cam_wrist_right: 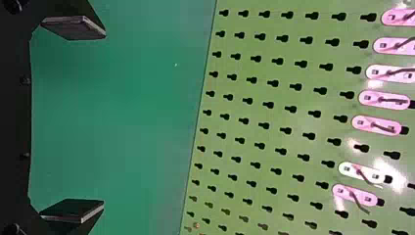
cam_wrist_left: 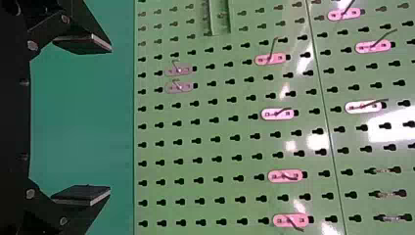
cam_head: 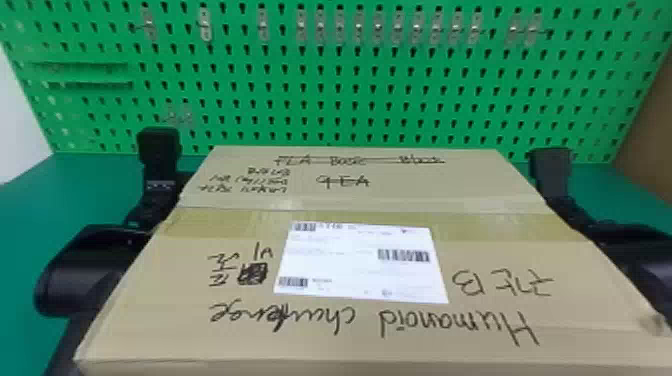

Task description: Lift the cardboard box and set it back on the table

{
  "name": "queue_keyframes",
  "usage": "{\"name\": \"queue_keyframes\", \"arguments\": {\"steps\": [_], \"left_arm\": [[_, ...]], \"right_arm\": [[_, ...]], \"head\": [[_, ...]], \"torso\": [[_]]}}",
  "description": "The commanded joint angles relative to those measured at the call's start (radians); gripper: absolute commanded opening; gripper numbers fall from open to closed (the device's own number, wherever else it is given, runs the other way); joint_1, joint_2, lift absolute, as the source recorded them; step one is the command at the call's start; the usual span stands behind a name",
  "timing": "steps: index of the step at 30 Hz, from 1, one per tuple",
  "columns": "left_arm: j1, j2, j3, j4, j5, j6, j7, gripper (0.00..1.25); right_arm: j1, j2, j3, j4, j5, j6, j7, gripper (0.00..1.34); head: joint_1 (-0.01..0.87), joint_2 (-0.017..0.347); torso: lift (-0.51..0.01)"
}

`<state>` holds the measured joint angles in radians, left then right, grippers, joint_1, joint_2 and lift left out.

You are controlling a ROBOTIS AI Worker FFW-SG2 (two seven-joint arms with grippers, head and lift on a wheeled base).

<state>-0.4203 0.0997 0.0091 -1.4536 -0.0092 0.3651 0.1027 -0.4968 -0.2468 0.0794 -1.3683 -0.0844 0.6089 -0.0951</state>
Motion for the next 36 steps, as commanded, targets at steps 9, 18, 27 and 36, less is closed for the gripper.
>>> {"name": "queue_keyframes", "arguments": {"steps": [9,18,27,36], "left_arm": [[0.000,0.000,0.000,-0.001,-0.002,0.000,0.000,1.00],[0.002,-0.002,0.003,-0.001,-0.002,0.000,0.000,1.00],[0.002,-0.011,0.009,-0.001,-0.005,-0.002,0.000,1.00],[0.003,-0.031,0.022,0.001,-0.006,-0.002,0.000,1.01]], "right_arm": [[0.000,0.027,-0.001,0.006,-0.002,-0.015,0.000,1.25],[-0.002,0.037,-0.006,0.009,-0.003,-0.018,0.000,1.25],[-0.002,0.044,-0.003,0.014,-0.006,-0.021,0.000,1.25],[-0.005,0.044,0.003,0.015,-0.008,-0.021,0.000,1.25]], "head": [[0.566,0.054],[0.566,0.054],[0.566,0.054],[0.566,0.054]], "torso": [[-0.183],[-0.183],[-0.183],[-0.183]]}}
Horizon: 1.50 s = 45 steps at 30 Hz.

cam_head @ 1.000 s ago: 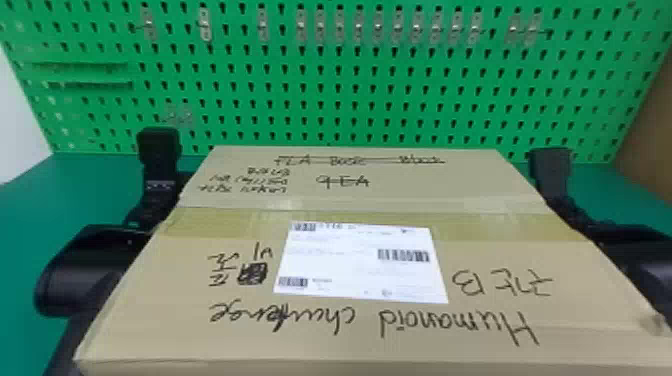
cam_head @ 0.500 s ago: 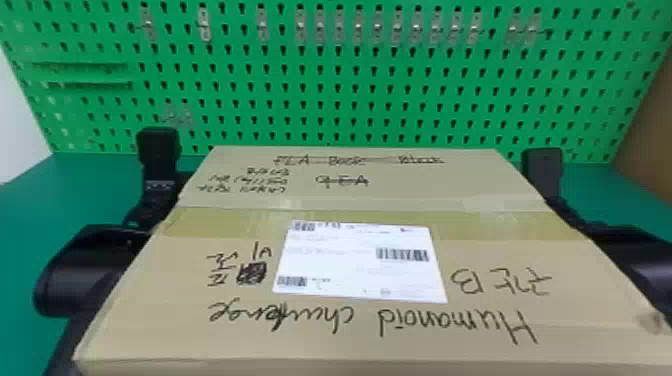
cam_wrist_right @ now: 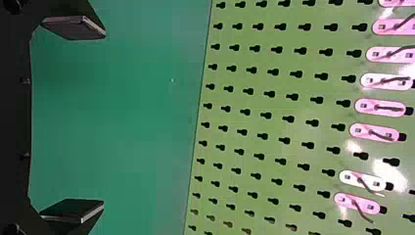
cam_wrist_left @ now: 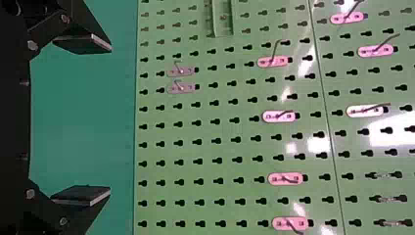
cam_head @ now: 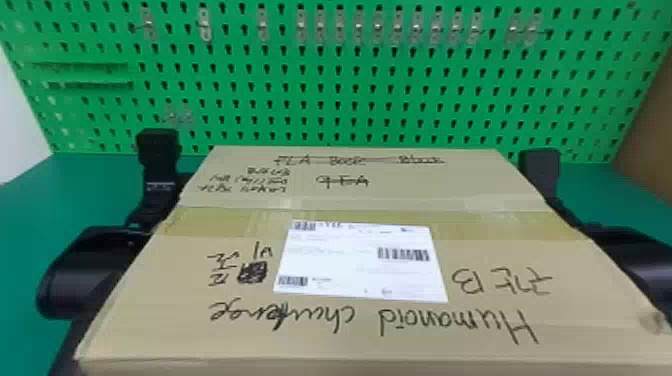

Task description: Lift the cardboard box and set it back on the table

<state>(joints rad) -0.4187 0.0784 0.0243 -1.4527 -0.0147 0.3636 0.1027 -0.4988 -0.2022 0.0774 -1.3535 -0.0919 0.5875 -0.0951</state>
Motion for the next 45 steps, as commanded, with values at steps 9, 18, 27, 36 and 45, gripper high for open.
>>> {"name": "queue_keyframes", "arguments": {"steps": [9,18,27,36,45], "left_arm": [[0.005,-0.026,0.023,0.002,-0.002,-0.005,0.000,1.01],[0.009,-0.032,0.026,0.003,-0.002,-0.012,0.000,1.01],[0.012,-0.045,0.034,0.005,-0.001,-0.020,0.000,1.01],[0.009,-0.045,0.023,0.009,0.001,-0.020,0.000,1.01],[0.008,-0.043,0.019,0.014,0.002,-0.022,0.000,1.01]], "right_arm": [[-0.003,-0.002,0.007,0.001,0.000,0.000,0.000,1.25],[-0.003,-0.002,0.007,0.002,-0.002,0.000,0.000,1.25],[0.003,0.001,0.004,0.002,-0.002,0.000,0.000,1.25],[-0.003,0.001,0.021,0.005,-0.005,0.000,0.000,1.25],[-0.003,0.000,0.022,0.007,-0.008,0.000,0.000,1.25]], "head": [[0.566,0.054],[0.566,0.054],[0.566,0.054],[0.566,0.054],[0.566,0.054]], "torso": [[-0.183],[-0.183],[-0.183],[-0.183],[-0.183]]}}
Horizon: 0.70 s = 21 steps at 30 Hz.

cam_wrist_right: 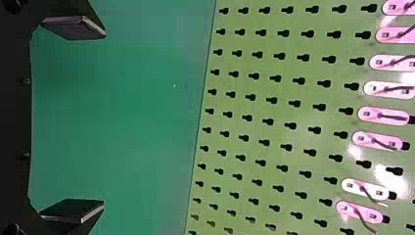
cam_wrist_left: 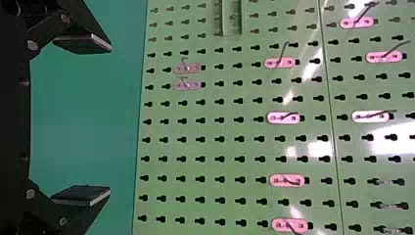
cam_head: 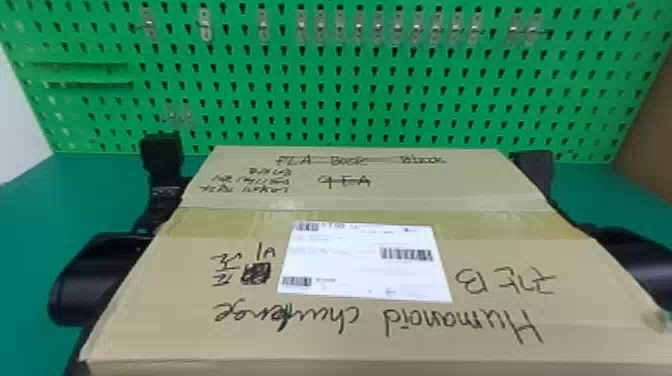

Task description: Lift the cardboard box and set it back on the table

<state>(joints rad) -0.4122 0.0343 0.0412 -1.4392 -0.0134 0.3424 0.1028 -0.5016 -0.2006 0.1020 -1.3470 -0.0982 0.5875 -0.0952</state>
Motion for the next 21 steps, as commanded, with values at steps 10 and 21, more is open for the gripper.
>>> {"name": "queue_keyframes", "arguments": {"steps": [10,21], "left_arm": [[0.001,0.001,0.002,0.000,0.001,0.000,0.000,1.01],[-0.010,0.001,-0.004,0.000,-0.002,0.000,0.000,1.01]], "right_arm": [[0.000,-0.002,-0.001,0.002,-0.002,0.000,0.000,1.25],[-0.020,-0.005,0.010,0.002,-0.002,0.000,0.000,1.25]], "head": [[0.566,0.054],[0.566,0.054]], "torso": [[-0.183],[-0.183]]}}
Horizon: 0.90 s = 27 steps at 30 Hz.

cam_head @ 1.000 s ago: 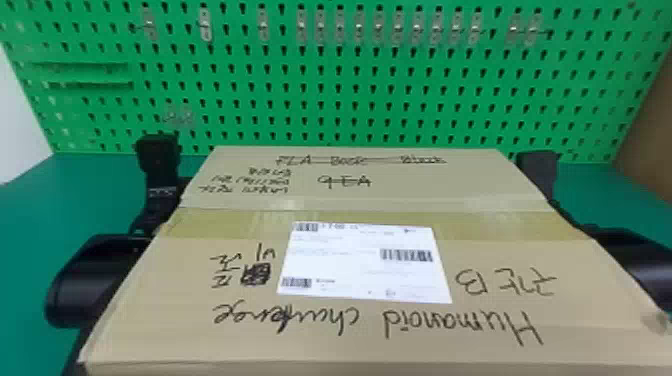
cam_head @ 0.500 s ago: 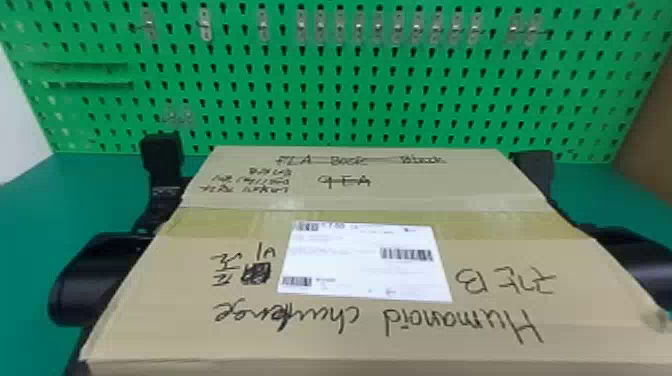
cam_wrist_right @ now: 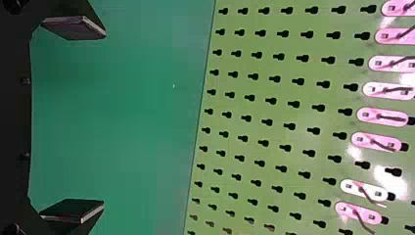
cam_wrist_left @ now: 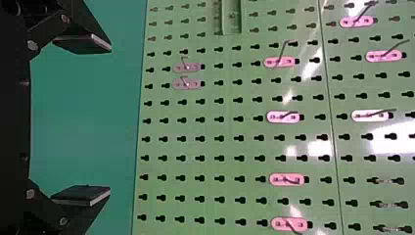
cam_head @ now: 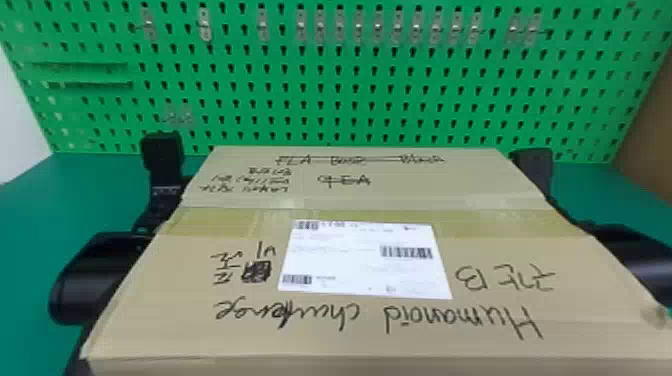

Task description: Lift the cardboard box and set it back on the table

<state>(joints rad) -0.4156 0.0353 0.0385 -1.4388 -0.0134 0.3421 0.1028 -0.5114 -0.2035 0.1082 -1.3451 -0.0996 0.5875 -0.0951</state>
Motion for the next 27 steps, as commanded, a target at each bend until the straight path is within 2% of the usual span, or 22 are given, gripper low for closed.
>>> {"name": "queue_keyframes", "arguments": {"steps": [1,27], "left_arm": [[-0.008,0.000,-0.002,0.000,-0.002,0.000,0.000,1.01],[-0.051,0.009,-0.011,0.000,-0.011,0.000,0.000,1.01]], "right_arm": [[-0.012,0.000,0.005,0.000,0.000,0.000,0.000,1.25],[-0.067,-0.010,0.025,0.000,0.000,-0.003,0.000,1.25]], "head": [[0.566,0.054],[0.566,0.054]], "torso": [[-0.183],[-0.183]]}}
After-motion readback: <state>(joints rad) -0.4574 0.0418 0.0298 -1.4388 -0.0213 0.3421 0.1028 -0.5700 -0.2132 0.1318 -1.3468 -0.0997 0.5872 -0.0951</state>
